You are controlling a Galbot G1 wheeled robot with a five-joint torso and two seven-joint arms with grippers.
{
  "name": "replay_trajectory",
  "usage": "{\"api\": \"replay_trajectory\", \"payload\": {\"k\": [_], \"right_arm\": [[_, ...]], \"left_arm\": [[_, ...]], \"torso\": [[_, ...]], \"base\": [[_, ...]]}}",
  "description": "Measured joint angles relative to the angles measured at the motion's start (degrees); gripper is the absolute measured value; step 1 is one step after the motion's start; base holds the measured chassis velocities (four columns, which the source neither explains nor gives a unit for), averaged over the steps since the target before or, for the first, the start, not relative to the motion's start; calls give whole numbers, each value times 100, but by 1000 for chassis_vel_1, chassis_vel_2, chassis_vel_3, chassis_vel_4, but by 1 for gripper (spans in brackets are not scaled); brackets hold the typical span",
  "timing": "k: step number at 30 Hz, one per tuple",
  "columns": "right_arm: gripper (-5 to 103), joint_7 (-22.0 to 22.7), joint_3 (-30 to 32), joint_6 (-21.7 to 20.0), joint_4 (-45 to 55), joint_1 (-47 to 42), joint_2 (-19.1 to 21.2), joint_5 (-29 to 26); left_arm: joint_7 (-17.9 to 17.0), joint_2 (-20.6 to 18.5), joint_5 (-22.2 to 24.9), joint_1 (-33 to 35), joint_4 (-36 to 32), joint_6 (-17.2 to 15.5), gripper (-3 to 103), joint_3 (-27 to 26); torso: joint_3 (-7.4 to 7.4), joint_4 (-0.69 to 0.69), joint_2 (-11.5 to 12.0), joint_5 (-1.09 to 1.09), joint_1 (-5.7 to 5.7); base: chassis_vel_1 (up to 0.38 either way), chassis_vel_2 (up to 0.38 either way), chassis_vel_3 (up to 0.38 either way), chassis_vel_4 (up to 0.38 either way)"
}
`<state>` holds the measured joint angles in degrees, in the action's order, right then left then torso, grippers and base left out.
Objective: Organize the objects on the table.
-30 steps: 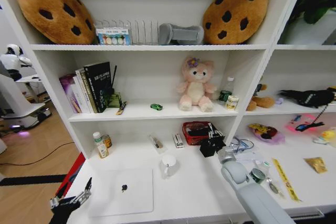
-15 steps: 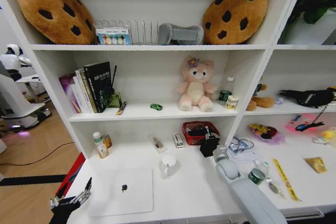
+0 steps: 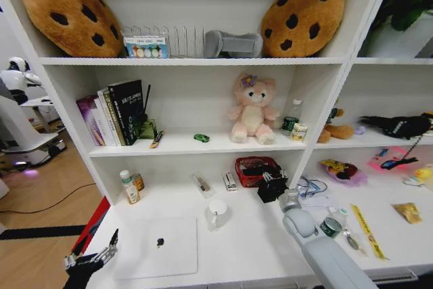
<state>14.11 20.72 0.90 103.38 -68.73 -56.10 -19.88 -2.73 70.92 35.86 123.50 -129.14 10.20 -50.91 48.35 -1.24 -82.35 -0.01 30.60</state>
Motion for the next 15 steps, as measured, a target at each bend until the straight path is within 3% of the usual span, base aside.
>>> {"api": "replay_trajectory", "payload": {"k": [5,9,15], "right_arm": [[99,59,504,-220,1337,-1264,22,-152],[100,53,729,-230,1842,-1747,-38,-98],[100,16,1111,-142,2699,-3004,-491,388]], "left_arm": [[-1,0,0,0,0,0,100,0],[0,1,0,-1,0,0,100,0],[0,0,0,0,0,0,100,0]], "torso": [[-1,-1,-1,0,0],[-1,1,0,-1,0],[-1,0,-1,1,0]], "base": [[0,0,0,0],[0,0,0,0],[0,0,0,0]]}}
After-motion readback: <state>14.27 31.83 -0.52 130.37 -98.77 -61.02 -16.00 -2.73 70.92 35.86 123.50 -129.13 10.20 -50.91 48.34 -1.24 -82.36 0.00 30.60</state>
